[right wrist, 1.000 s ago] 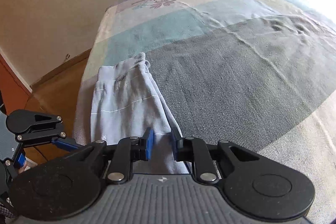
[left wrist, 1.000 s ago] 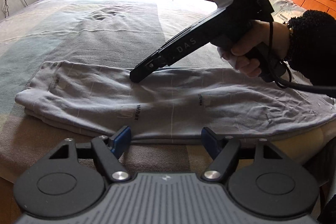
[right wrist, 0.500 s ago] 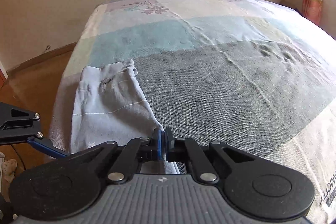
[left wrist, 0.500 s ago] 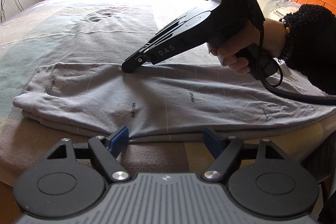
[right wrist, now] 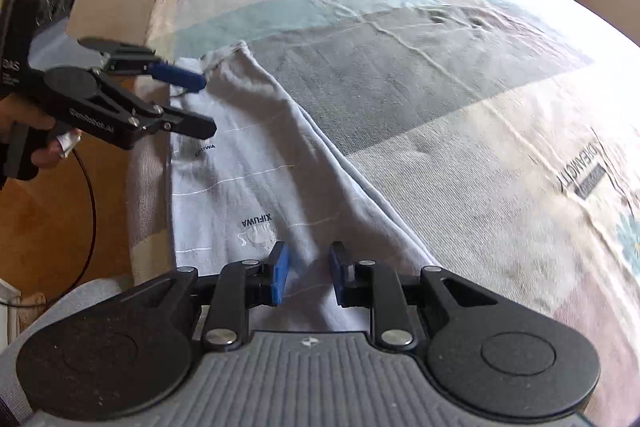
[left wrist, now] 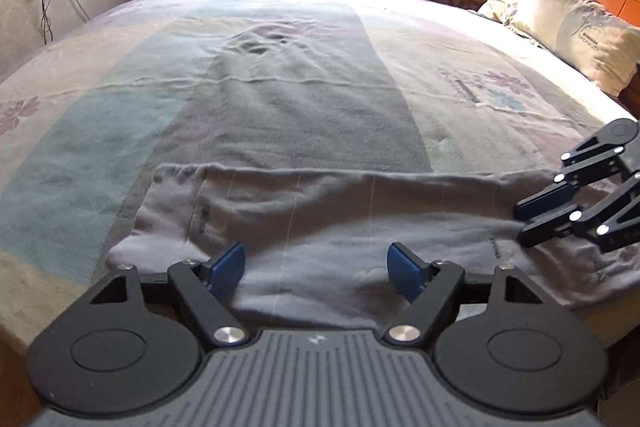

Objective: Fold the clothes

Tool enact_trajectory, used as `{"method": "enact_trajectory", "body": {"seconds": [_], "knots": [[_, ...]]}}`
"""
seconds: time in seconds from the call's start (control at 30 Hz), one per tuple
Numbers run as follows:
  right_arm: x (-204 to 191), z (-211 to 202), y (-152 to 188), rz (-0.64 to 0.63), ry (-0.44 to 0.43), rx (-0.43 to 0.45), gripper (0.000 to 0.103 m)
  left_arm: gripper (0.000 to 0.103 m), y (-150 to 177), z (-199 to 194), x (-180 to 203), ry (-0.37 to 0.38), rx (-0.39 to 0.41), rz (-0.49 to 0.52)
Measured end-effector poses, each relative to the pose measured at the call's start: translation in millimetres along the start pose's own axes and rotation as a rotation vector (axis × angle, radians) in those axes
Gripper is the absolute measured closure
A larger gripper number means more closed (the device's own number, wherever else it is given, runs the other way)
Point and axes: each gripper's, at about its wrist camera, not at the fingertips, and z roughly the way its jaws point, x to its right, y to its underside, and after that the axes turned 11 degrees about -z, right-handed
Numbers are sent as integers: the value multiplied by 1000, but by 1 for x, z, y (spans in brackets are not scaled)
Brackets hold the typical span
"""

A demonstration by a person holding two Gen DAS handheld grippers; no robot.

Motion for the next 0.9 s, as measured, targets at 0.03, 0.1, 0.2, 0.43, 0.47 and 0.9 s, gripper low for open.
{"method": "enact_trajectory", "body": {"seconds": [0.03,0.1,0.2,0.43,0.47,0.9], "knots": [[1,0,2,14,9,4,74,24,5,-4,-4,7,7,-3],[3,0,7,42,27,11,71,24,4,-10,-2,-12,5,24],[6,-1,14,84,54,23,57,24,-5,-18,13,-28,50,116],[12,-1,30,181,116,50,52,22,-26,30,24,-30,-12,117],[13,-1,32,195,125,54,52,19,-27,34,22,-32,-7,107],[-17,-67,70,160,255,-7,34,20,12,-4,83,1,23,300]]}}
